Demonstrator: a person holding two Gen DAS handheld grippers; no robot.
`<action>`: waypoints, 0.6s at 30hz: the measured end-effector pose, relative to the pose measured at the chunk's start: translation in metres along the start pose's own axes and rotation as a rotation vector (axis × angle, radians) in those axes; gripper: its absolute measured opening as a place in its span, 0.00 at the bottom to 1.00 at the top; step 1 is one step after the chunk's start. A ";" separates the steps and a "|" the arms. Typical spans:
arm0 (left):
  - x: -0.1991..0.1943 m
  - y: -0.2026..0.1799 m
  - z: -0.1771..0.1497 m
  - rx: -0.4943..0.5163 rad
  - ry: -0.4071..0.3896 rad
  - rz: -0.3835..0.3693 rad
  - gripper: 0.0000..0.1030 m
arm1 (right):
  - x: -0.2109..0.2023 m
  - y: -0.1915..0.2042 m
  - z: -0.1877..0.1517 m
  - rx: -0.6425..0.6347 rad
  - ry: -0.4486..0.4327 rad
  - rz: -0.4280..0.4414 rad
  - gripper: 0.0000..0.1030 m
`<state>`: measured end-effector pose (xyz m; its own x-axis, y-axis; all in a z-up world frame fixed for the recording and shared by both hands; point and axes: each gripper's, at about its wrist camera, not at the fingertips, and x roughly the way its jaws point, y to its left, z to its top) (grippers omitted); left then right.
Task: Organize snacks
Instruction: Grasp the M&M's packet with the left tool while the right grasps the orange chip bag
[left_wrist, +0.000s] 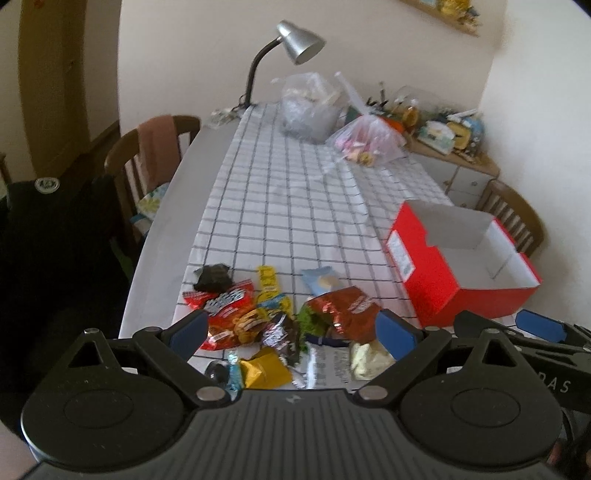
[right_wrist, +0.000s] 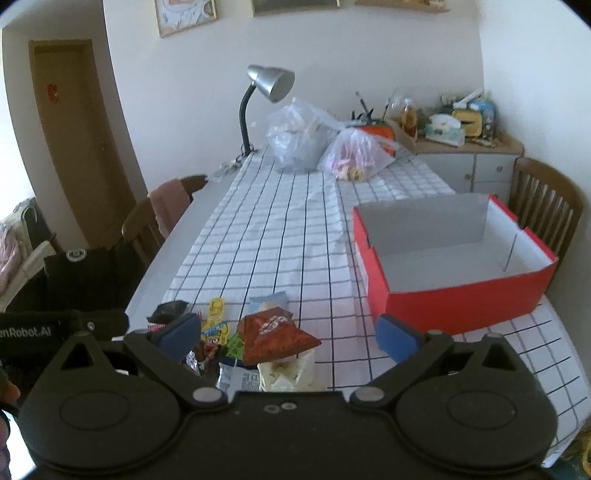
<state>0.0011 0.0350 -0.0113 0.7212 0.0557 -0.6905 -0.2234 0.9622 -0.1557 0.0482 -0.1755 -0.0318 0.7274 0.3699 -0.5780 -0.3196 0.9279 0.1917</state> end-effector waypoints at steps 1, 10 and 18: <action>0.005 0.002 0.001 -0.008 0.010 0.010 0.95 | 0.006 -0.001 0.000 -0.003 0.014 0.006 0.96; 0.037 0.026 0.005 -0.080 0.074 0.063 0.95 | 0.049 -0.003 0.003 -0.077 0.099 0.041 0.93; 0.070 0.027 0.000 -0.053 0.128 0.046 0.94 | 0.099 -0.002 0.013 -0.209 0.198 0.099 0.91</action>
<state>0.0455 0.0653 -0.0635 0.6208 0.0614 -0.7815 -0.2908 0.9439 -0.1568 0.1285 -0.1403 -0.0793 0.5605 0.4235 -0.7117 -0.5164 0.8505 0.0994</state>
